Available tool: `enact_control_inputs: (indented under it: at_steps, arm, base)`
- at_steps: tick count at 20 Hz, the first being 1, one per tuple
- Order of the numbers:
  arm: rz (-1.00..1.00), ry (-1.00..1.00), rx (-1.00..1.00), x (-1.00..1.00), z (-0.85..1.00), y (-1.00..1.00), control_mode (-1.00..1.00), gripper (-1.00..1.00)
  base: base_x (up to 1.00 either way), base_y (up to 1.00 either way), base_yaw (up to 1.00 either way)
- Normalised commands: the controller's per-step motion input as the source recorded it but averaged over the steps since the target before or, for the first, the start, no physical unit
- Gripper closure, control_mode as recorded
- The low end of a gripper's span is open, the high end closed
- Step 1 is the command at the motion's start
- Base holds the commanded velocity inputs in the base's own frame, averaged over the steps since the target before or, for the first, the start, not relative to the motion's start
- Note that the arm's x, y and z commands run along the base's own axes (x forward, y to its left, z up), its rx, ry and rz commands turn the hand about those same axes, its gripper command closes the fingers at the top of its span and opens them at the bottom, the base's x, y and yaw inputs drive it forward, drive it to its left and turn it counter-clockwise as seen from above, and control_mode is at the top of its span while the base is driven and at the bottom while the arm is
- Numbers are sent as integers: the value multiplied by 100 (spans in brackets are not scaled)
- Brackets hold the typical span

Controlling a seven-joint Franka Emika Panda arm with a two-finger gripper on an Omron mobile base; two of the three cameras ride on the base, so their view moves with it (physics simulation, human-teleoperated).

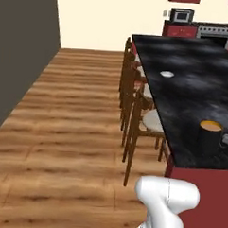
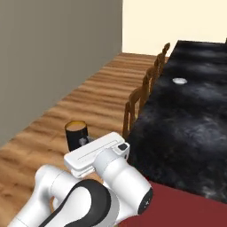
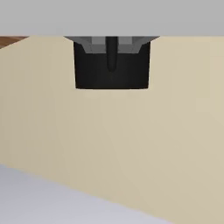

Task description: Pick the cup of tea, navigate to the dining table, and place it on the saucer.

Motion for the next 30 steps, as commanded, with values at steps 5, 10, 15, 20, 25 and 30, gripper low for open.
enact_control_inputs:
  at_steps: [5, 10, 15, 20, 25, 30]
  arm:
    - [0, 0, 0, 0, 0, 0, 100, 100]
    - [0, 0, 0, 0, 0, 0, 100, 100]
    - [0, 0, 0, 0, 0, 0, 100, 100]
    - [0, 0, 0, 0, 0, 0, 100, 100]
    - [0, 0, 0, 0, 0, 0, 100, 100]
    - [0, 0, 0, 0, 0, 0, 100, 100]
  base:
    - [100, 100, -51]
    - [100, 100, -51]
    - [100, 96, -58]
    - [84, 82, -67]
    - [66, 77, -70]
    - [85, 89, -62]
